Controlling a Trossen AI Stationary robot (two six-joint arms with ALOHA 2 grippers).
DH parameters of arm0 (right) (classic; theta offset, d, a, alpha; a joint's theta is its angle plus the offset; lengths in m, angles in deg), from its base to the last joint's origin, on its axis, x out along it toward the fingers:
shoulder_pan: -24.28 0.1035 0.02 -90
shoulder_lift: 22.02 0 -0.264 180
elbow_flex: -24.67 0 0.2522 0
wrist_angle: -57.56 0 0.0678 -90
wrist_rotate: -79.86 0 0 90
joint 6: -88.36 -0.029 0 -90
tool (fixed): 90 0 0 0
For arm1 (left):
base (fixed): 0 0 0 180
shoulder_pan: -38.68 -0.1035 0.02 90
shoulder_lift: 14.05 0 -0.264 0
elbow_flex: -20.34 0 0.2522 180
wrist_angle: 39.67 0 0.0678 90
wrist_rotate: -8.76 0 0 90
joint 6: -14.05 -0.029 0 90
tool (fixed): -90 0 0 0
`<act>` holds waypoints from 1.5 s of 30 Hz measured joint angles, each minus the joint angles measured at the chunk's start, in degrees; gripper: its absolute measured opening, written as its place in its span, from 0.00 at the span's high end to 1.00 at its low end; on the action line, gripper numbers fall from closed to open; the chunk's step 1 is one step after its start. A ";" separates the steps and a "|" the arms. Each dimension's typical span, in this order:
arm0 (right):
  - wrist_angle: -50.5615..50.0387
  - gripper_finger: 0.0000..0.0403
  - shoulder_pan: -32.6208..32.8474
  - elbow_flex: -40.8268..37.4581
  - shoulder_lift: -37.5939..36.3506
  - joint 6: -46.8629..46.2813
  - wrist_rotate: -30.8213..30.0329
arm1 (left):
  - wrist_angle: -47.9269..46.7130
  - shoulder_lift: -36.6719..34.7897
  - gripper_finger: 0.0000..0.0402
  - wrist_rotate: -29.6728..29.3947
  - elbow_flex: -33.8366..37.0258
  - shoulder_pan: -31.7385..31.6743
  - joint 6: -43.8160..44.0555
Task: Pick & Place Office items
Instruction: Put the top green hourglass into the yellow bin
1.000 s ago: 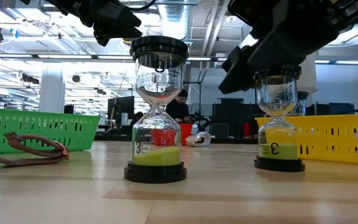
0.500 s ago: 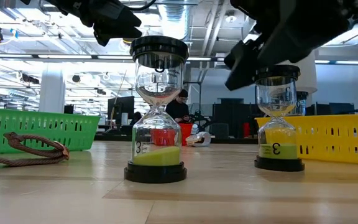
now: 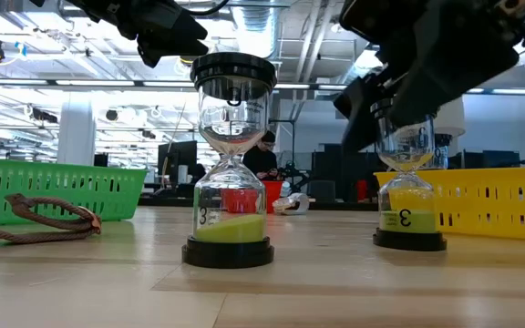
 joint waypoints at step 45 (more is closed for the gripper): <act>-27.11 0.53 0.19 12.06 -0.61 -2.84 1.60 | 0.00 0.00 0.61 0.22 0.00 0.00 0.00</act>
